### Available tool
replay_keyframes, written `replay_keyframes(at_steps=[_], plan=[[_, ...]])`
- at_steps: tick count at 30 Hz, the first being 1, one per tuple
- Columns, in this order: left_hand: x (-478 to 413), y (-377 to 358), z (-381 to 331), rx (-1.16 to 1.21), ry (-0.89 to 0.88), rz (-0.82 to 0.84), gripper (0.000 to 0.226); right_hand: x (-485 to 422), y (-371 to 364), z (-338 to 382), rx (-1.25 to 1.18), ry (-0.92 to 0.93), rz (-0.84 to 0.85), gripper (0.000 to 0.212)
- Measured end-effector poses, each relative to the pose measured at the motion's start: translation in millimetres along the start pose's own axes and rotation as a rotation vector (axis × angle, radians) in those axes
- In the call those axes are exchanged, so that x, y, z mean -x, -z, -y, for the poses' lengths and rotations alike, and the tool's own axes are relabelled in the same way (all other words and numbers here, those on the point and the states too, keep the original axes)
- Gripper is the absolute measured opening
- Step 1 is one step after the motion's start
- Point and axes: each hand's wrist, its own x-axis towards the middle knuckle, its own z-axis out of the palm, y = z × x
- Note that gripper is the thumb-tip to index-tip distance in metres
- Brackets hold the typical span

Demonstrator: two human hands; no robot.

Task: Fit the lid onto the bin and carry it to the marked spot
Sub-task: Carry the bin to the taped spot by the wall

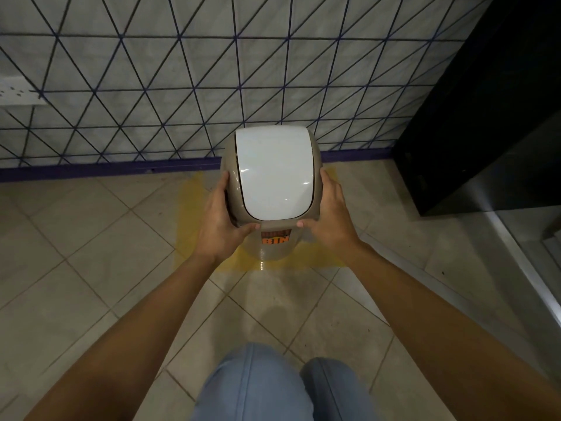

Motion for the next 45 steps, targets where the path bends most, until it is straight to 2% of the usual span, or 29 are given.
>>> replay_keyframes(at_steps=[11, 17, 23, 32, 39, 45], plan=[[-51, 6, 2, -0.071, -0.016, -0.027, 0.111, -48, -1, 11, 0.023, -0.001, 0.014, 0.112], [-75, 5, 11, -0.121, -0.025, -0.038, 0.114, -81, 2, 10, 0.013, -0.019, 0.079, 0.114], [-95, 7, 7, -0.074, -0.027, 0.011, 0.114, -96, 2, 9, 0.053, 0.002, 0.077, 0.115], [-116, 2, 3, -0.132, -0.077, -0.040, 0.110, -124, 2, 4, 0.066, 0.023, 0.063, 0.115], [-128, 2, 1, -0.017, -0.037, -0.035, 0.107, -133, 0, 5, 0.048, 0.036, 0.054, 0.112], [-137, -2, 2, -0.017, -0.014, -0.084, 0.103, -147, 0, 4, 0.047, 0.048, 0.086, 0.109]])
